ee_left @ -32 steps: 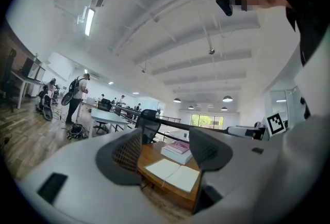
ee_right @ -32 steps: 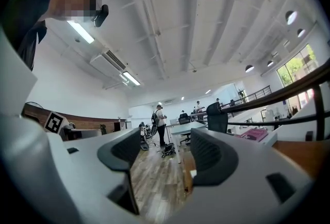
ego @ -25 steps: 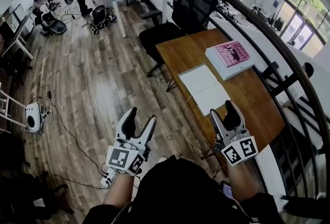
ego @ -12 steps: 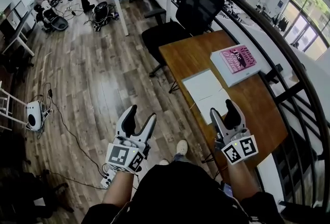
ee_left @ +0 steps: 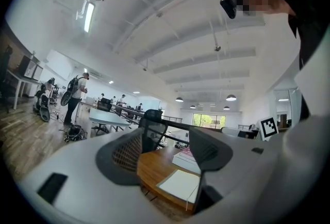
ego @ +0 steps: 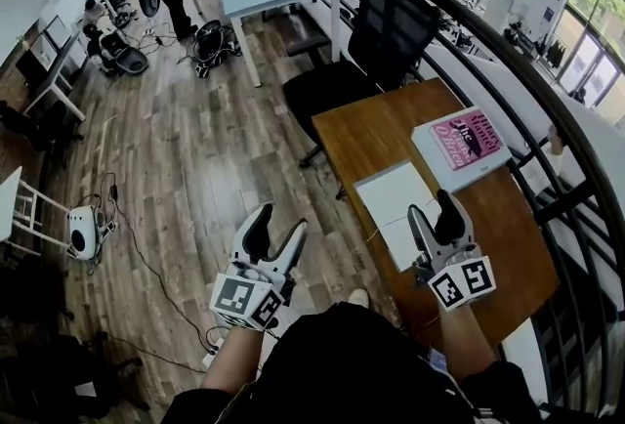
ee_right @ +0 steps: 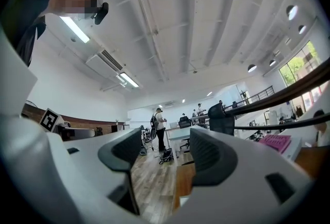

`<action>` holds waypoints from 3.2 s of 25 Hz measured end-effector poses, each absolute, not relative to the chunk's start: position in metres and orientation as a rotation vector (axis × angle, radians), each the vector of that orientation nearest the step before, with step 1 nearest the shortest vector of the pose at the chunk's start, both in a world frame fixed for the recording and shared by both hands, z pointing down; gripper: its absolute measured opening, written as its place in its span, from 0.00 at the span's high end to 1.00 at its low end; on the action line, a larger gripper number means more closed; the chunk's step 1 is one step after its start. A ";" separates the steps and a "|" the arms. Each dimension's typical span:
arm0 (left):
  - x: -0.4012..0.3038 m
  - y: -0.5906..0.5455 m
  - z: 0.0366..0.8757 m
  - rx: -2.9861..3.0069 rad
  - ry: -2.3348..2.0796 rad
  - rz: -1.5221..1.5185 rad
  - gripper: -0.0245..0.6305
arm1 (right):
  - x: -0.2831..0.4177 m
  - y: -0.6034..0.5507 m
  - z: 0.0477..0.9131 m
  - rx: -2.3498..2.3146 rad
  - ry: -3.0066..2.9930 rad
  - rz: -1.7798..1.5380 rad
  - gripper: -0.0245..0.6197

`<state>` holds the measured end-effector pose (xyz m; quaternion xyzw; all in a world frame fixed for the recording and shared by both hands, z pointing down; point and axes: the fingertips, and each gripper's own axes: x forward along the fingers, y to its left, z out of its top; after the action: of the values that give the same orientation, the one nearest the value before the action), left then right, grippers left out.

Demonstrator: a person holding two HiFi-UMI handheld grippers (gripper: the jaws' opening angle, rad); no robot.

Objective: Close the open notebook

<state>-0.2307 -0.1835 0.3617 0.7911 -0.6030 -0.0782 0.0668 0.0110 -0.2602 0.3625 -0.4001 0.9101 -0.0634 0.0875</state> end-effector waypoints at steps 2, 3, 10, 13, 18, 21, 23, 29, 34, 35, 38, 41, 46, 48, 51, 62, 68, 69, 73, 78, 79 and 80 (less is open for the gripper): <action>-0.229 -0.191 0.363 2.389 -1.827 -0.217 0.52 | 0.015 -0.270 0.367 -1.201 2.705 -0.205 0.51; -0.228 -0.195 0.364 2.391 -1.831 -0.208 0.52 | 0.017 -0.274 0.368 -1.203 2.699 -0.212 0.51; -0.206 -0.233 0.369 2.408 -1.814 -0.172 0.52 | 0.046 -0.300 0.376 -1.241 2.711 -0.224 0.51; -0.196 -0.246 0.371 2.403 -1.797 -0.185 0.52 | 0.062 -0.309 0.384 -1.269 2.714 -0.246 0.52; -0.183 -0.260 0.382 2.408 -1.780 -0.163 0.52 | 0.079 -0.319 0.398 -1.300 2.731 -0.268 0.52; -0.180 -0.266 0.391 2.405 -1.752 -0.140 0.52 | 0.081 -0.322 0.407 -1.325 2.740 -0.289 0.52; -0.178 -0.273 0.397 2.407 -1.728 -0.133 0.52 | 0.081 -0.327 0.414 -1.343 2.753 -0.294 0.52; -0.172 -0.296 0.413 2.438 -1.653 -0.084 0.52 | 0.076 -0.347 0.436 -1.400 2.801 -0.308 0.52; -0.175 -0.314 0.430 2.452 -1.595 -0.021 0.52 | 0.078 -0.375 0.482 -1.503 2.881 -0.369 0.52; -0.176 -0.318 0.434 2.449 -1.584 -0.010 0.52 | 0.080 -0.382 0.498 -1.532 2.910 -0.397 0.52; -0.179 -0.325 0.444 2.431 -1.559 0.015 0.52 | 0.085 -0.397 0.548 -1.581 3.015 -0.524 0.48; -0.183 -0.330 0.455 2.416 -1.540 0.040 0.52 | 0.089 -0.404 0.589 -1.591 3.116 -0.641 0.45; -0.191 -0.335 0.471 2.416 -1.507 0.103 0.52 | 0.089 -0.408 0.642 -1.602 3.232 -0.802 0.39; -0.194 -0.336 0.479 2.401 -1.497 0.122 0.52 | 0.089 -0.407 0.657 -1.613 3.256 -0.862 0.36; -0.199 -0.336 0.488 2.384 -1.482 0.145 0.52 | 0.090 -0.405 0.675 -1.633 3.292 -0.912 0.34; -0.204 -0.339 0.506 2.368 -1.424 0.187 0.52 | 0.083 -0.395 0.695 -1.638 3.354 -0.973 0.35; -0.199 -0.340 0.510 2.366 -1.392 0.188 0.52 | 0.071 -0.386 0.694 -1.623 3.364 -0.947 0.35; -0.198 -0.340 0.511 2.367 -1.386 0.190 0.52 | 0.067 -0.384 0.694 -1.617 3.370 -0.938 0.35; -0.194 -0.339 0.518 2.361 -1.373 0.206 0.52 | 0.053 -0.372 0.694 -1.616 3.371 -0.931 0.35; -0.193 -0.341 0.537 2.345 -1.351 0.241 0.52 | 0.041 -0.362 0.694 -1.661 3.344 -0.913 0.35; -0.193 -0.342 0.542 2.340 -1.345 0.253 0.52 | 0.039 -0.361 0.694 -1.668 3.341 -0.910 0.35; -0.193 -0.343 0.548 2.336 -1.339 0.267 0.52 | 0.038 -0.359 0.693 -1.673 3.337 -0.909 0.35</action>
<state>-0.1930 -0.3430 0.5484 0.8429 -0.4831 0.0964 0.2165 0.0380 -0.3594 0.6933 -0.4089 0.8158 -0.2223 -0.3432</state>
